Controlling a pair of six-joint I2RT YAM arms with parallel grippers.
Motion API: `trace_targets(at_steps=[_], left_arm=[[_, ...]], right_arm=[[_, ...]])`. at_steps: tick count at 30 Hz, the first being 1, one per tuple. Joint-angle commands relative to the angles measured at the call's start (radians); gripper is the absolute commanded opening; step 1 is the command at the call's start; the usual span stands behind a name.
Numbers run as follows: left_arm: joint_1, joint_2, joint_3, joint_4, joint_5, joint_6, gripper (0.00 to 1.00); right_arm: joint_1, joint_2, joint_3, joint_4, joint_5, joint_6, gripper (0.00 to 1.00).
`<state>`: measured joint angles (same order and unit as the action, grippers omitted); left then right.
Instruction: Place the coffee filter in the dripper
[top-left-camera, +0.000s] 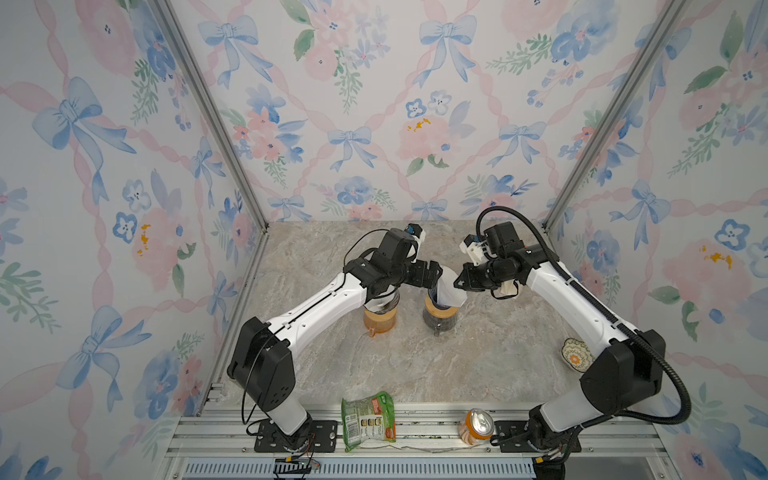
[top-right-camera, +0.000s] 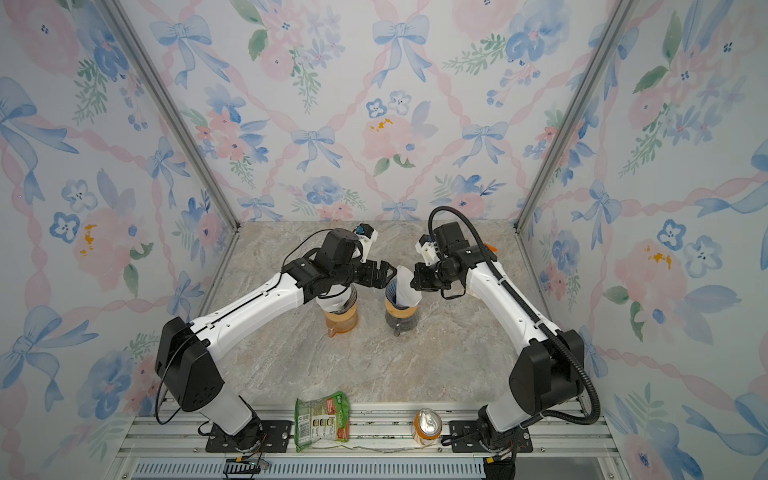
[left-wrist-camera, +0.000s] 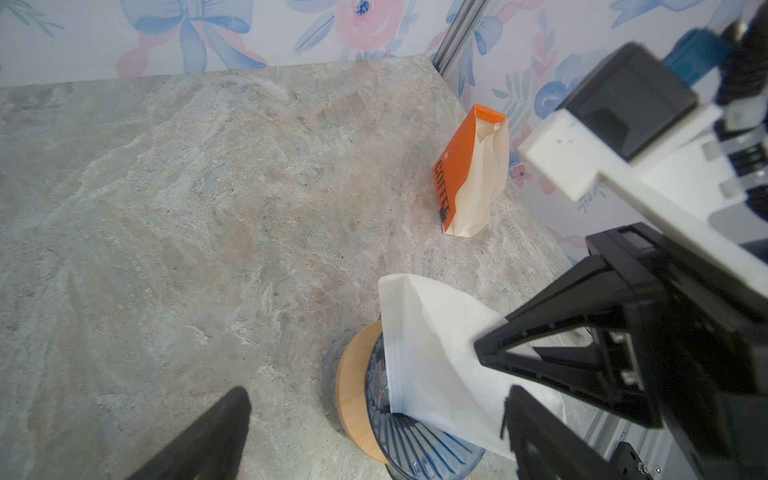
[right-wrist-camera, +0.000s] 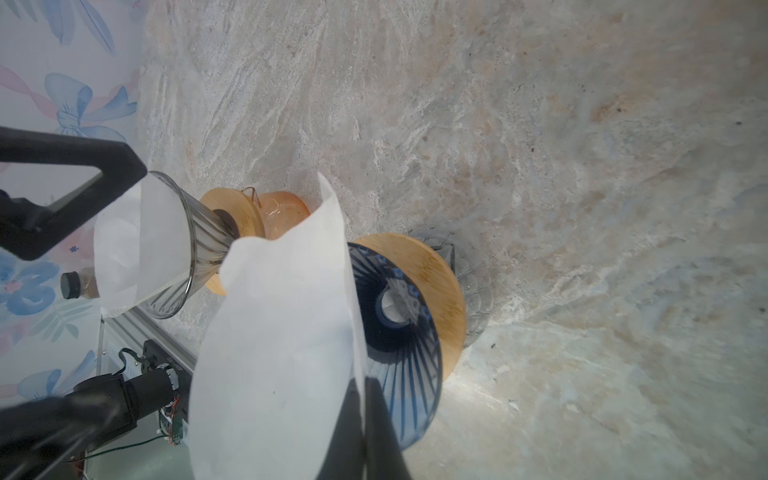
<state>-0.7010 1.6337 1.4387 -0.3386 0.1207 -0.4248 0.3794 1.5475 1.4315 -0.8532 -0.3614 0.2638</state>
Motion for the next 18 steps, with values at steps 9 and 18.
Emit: trace_targets(at_steps=[9, 18], left_arm=[[-0.005, 0.028, 0.034, 0.003, 0.037, -0.032, 0.88], [-0.005, 0.059, 0.016, 0.003, 0.066, -0.048, 0.61]], right_arm=[[0.151, -0.086, -0.016, 0.051, 0.268, 0.16, 0.0], [0.155, -0.072, -0.062, 0.107, 0.27, 0.223, 0.0]])
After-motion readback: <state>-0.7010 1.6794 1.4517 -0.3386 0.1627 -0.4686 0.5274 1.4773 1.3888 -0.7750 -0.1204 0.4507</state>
